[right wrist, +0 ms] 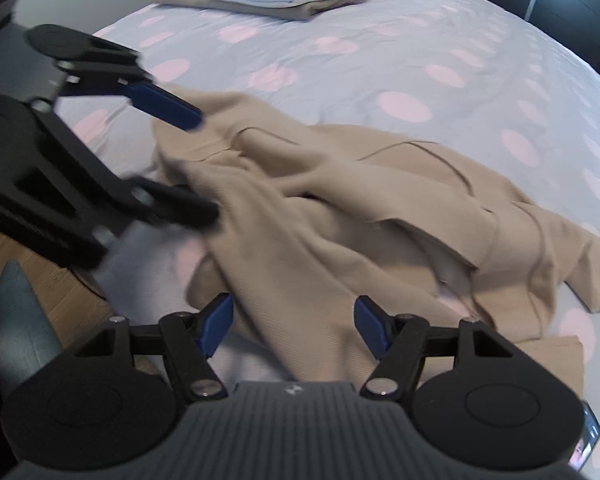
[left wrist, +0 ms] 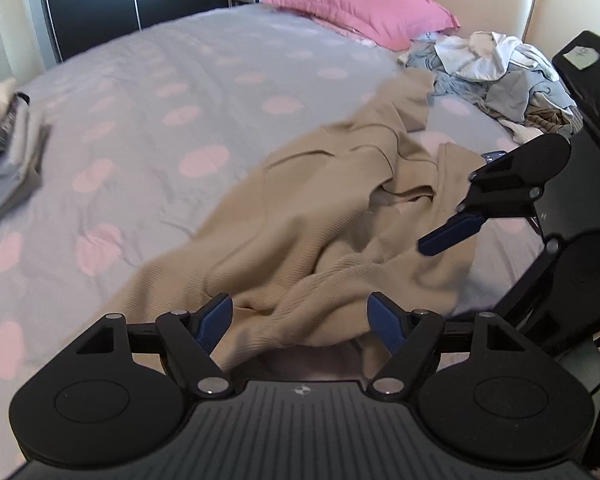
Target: Fold clothes
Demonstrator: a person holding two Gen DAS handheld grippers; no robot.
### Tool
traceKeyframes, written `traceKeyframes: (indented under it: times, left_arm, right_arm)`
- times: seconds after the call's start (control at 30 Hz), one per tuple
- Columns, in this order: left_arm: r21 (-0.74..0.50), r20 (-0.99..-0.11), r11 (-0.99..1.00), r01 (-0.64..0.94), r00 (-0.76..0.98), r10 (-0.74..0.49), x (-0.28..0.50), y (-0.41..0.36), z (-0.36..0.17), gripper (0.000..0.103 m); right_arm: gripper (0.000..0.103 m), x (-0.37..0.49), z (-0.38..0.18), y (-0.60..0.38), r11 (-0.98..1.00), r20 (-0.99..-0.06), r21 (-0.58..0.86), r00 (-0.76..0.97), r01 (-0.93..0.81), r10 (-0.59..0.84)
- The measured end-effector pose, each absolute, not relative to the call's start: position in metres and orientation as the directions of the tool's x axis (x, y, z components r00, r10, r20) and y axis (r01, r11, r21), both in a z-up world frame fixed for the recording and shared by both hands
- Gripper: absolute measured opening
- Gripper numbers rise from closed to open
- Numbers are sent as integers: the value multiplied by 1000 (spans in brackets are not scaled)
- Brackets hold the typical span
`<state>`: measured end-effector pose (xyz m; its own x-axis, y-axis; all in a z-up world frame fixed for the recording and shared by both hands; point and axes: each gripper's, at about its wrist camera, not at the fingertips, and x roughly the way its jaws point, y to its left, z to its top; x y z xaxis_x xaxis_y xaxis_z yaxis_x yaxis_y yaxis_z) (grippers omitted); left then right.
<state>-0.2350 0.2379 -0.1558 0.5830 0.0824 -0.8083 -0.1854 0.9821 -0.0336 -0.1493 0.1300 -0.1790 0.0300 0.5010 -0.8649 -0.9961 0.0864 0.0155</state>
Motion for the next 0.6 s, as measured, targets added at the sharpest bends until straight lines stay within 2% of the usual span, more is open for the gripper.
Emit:
traceKeyframes:
  times: [0.03,0.1,0.4,0.47,0.6]
  left_arm:
    - [-43,-816,983,-181,574,70,-233,238,-159,66]
    - [-57,-823,983,-172,566,51,-231,238,-160,64]
    - [10,-798,982,-189,591,122,-230,255,-136,66]
    - [46,-794,970,-237,580,179,-226,265,-136,69]
    - [97,-812,939,-330,519,266,-216,291,-146,70]
  right_arm:
    - [70,-152,-180,132,75,-866,16,24,-997,500]
    - [70,-155,-183,135,59,-870,10,20,-998,492]
    - [70,-147,-173,131,97,-857,21,33,-995,515]
    - [70,-149,-175,135,89,-854,29,22,-996,519]
    - [70,-152,-183,148,91,-858,40,13,-995,513]
